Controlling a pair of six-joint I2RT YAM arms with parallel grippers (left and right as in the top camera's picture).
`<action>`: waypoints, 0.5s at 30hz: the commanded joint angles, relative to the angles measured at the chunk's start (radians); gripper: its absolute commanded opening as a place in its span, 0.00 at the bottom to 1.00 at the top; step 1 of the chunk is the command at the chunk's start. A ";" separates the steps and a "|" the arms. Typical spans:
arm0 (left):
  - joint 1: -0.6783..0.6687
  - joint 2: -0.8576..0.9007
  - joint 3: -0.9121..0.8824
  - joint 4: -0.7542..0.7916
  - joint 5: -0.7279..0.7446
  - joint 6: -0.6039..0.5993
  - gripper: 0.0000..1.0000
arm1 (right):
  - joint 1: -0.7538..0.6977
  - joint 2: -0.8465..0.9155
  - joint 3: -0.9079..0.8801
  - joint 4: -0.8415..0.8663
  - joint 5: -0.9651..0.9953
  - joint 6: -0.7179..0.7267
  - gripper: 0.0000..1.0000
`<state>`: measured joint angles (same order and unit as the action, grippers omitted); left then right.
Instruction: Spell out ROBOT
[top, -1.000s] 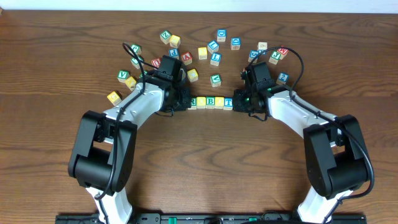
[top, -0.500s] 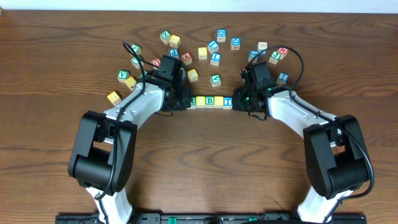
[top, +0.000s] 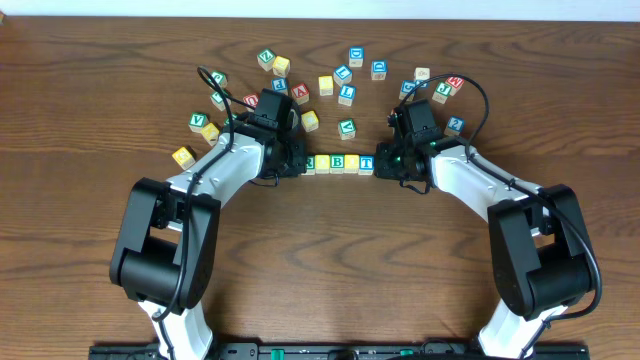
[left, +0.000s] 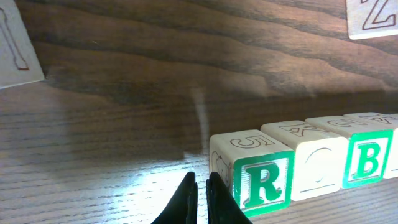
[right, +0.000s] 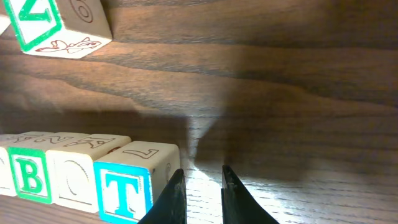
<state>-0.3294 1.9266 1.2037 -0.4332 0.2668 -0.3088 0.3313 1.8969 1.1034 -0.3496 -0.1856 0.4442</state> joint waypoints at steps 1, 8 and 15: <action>-0.001 0.009 -0.009 -0.002 -0.026 0.020 0.08 | 0.006 -0.006 -0.008 -0.003 0.027 0.016 0.15; 0.028 0.006 -0.008 -0.012 -0.051 0.021 0.08 | -0.018 -0.006 -0.008 -0.019 0.054 0.030 0.15; 0.100 -0.031 0.021 -0.069 -0.055 0.063 0.08 | -0.067 -0.037 -0.005 -0.048 0.052 0.006 0.14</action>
<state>-0.2611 1.9263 1.2037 -0.4843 0.2298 -0.2893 0.2909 1.8969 1.1030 -0.3889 -0.1490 0.4625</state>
